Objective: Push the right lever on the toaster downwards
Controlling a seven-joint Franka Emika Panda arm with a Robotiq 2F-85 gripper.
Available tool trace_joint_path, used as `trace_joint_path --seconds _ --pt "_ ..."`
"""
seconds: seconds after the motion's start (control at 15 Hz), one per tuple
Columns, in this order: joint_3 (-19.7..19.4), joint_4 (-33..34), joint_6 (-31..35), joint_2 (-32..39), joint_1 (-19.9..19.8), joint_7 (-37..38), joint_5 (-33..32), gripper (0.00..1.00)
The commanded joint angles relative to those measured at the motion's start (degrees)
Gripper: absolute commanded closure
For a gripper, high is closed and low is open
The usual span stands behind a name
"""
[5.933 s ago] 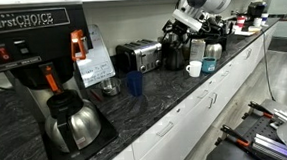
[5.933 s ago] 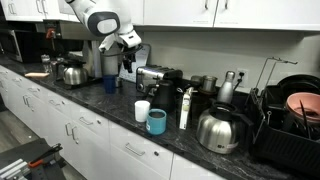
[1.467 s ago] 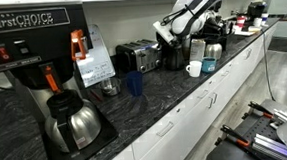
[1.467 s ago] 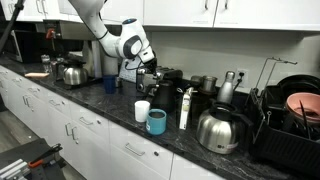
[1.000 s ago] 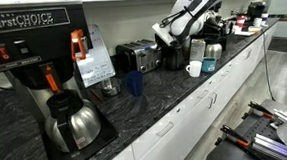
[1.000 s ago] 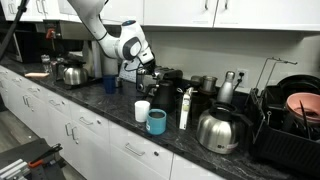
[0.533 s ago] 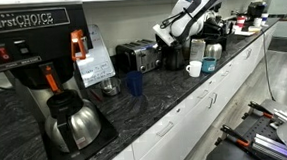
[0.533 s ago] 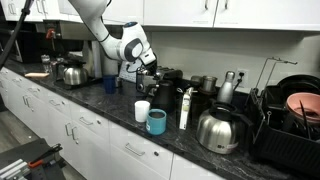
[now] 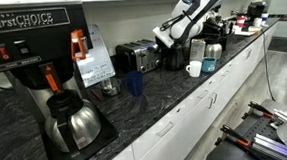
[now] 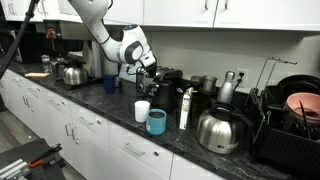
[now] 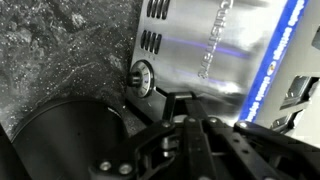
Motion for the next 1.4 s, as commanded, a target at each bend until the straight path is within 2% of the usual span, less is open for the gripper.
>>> trace_joint_path --seconds 0.0,0.67,1.33 --pt "-0.3 0.9 0.9 2.1 0.2 -0.5 -0.6 1.00" --pt "-1.1 3.7 0.8 6.7 0.3 -0.2 -0.7 1.00" --pt "-1.2 3.9 1.0 8.2 0.3 0.0 -0.6 1.00"
